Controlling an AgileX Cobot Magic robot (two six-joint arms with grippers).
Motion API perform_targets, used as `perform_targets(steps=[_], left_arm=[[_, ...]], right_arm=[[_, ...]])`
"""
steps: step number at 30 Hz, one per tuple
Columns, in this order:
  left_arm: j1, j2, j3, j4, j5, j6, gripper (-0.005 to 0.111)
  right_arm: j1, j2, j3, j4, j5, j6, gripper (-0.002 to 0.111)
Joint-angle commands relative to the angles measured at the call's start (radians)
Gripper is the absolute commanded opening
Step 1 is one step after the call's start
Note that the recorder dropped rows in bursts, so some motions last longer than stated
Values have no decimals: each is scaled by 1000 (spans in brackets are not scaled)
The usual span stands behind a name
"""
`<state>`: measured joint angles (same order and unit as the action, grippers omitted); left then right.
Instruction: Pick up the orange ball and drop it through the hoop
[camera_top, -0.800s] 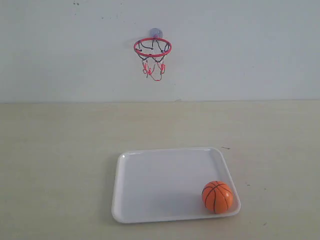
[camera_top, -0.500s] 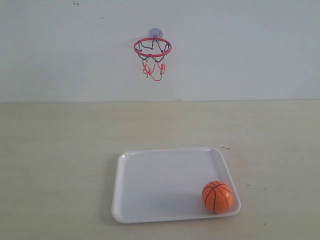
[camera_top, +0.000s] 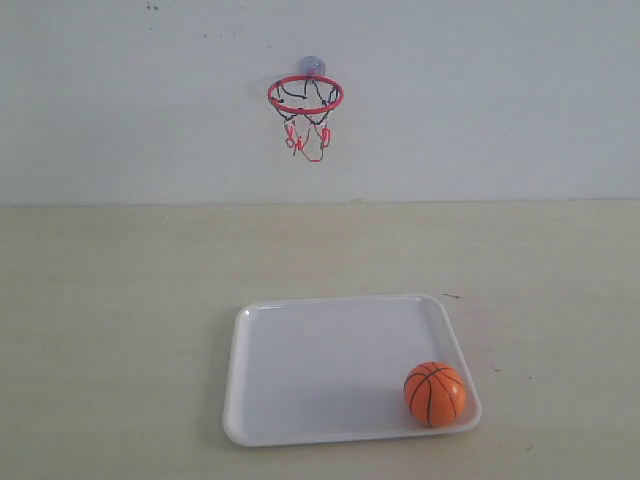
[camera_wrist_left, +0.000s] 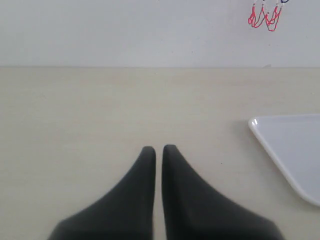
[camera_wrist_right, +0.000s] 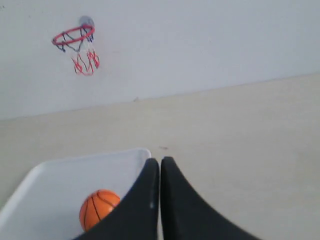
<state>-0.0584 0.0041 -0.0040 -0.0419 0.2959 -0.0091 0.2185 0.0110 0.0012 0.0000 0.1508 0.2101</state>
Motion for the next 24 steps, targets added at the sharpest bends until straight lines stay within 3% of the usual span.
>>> perform_targets(steps=[1,3,6,12,19,24], left_arm=[[-4,-4,4,2,-9,1,4],[-4,-4,4,2,-9,1,4],[-4,-4,4,2,-9,1,4],[-4,-4,4,2,-9,1,4],[-4,-4,4,2,-9,1,4],[-4,-4,4,2,-9,1,4]], right_arm=[[1,-3,-1,-9,-362,17,0],[1,0,-1,0,-560,23,0],[1,25,-62,24,-551,34,0],[1,248,-353,24,-250,-60,0],[1,706,-733,24,423,-74,0],[1,948,-854,38,529,-60,0]])
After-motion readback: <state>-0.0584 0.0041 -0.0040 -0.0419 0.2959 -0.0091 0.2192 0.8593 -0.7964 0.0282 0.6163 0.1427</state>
